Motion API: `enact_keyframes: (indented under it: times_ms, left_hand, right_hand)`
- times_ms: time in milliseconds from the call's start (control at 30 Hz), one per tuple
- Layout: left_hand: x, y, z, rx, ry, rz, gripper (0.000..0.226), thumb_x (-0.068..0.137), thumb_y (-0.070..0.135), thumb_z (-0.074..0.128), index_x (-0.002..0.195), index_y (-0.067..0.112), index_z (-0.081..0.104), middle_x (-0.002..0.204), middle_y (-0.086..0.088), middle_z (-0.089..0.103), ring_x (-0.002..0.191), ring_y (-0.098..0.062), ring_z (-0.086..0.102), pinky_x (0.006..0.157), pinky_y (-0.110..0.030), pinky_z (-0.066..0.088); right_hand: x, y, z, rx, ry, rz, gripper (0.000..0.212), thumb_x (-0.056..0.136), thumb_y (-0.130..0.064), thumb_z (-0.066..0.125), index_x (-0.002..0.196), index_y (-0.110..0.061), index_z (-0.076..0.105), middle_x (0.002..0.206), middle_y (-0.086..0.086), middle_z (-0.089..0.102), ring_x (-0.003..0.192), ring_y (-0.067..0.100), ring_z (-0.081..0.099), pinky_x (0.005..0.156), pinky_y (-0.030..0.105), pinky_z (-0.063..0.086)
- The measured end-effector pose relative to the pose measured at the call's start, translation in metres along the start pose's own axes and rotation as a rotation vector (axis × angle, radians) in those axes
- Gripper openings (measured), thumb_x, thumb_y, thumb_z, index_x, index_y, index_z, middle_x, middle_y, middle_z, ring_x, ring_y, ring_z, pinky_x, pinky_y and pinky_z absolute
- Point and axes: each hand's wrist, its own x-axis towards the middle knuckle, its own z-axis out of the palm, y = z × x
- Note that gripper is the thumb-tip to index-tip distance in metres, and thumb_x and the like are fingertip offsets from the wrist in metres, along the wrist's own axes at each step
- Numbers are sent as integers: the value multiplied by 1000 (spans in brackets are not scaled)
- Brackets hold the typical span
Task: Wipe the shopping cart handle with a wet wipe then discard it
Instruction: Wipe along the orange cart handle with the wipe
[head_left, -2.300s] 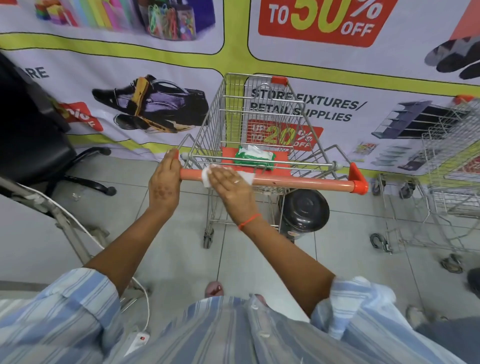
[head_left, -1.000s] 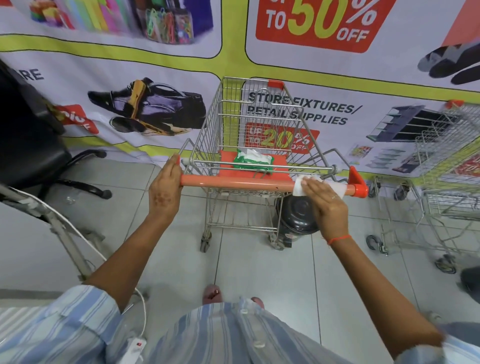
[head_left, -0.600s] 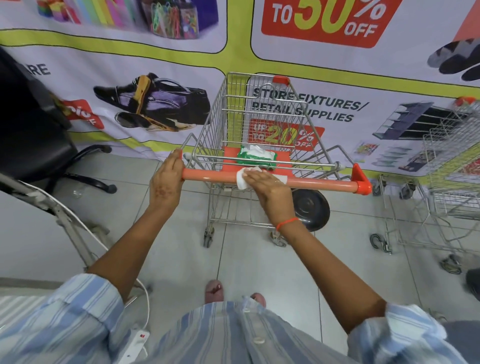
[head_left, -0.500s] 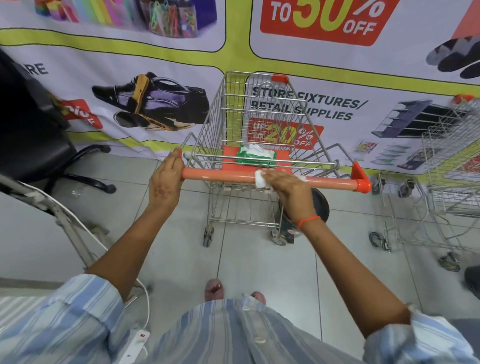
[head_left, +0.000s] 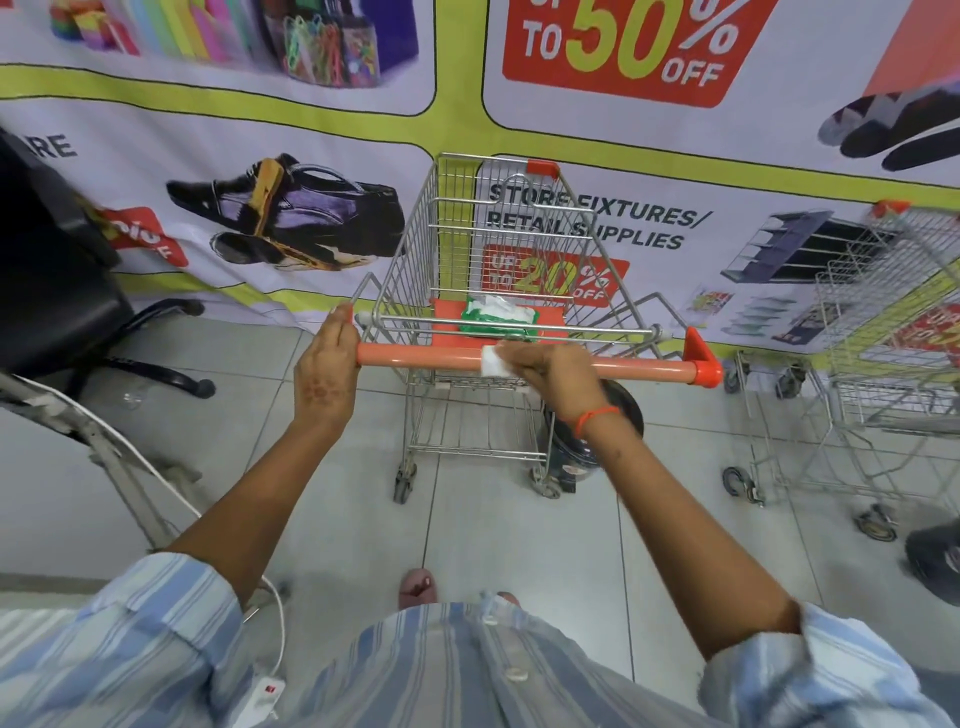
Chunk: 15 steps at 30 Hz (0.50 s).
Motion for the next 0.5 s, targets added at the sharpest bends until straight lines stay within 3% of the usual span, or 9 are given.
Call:
enact_keyframes:
  times_ms: [100,167,233,333,433,500]
  left_hand:
    - [1,-7,7,58,15,71,45,82,-2,67,125,-4,53,137,-21,51,115,-40,57,78,-45,56]
    - [3,-6,7,-27,69,17,39,96,32,50,124,5,56,128,-17,60,113,-34,59,80,-24,53]
    - [3,-6,6,-73,57,-23,50,98,48,33,128,14,55,129,-10,61,117,-26,57,88,-17,46]
    - [4,-7,5,-14,27,32,42,96,16,51,136,6,45,144,-10,47,128,-27,48,96,-33,47]
    - [4,-9,2,38,-26,65,59,75,-9,71,129,-5,49,140,-20,49,123,-35,53,87,-45,54]
    - [3,-8,1,81,-29,71,64,63,-14,78,122,-9,55,130,-25,56,112,-40,60,77,-46,57]
  right_hand:
    - [28,-39,43,-37,-56,-105,32,85,-15,65,117,-17,65,122,6,68,112,23,65,99,39,51]
    - [40,-66,66,-56,-44,-178,31,87,-18,63,118,-18,65,124,4,67,112,23,65,94,39,53]
    - [47,-83,81,-82,-32,-218,30,90,-19,58,120,-17,64,125,5,66,113,24,64,92,39,54]
    - [42,-77,84,-153,5,-279,33,88,-10,57,120,-14,63,125,7,66,114,25,63,96,36,52]
    - [22,-45,67,-211,133,-367,38,73,0,66,108,-12,71,111,9,73,99,27,71,86,39,57]
    - [1,-13,50,-248,209,-348,40,71,4,71,109,-11,70,112,10,73,101,27,70,94,40,51]
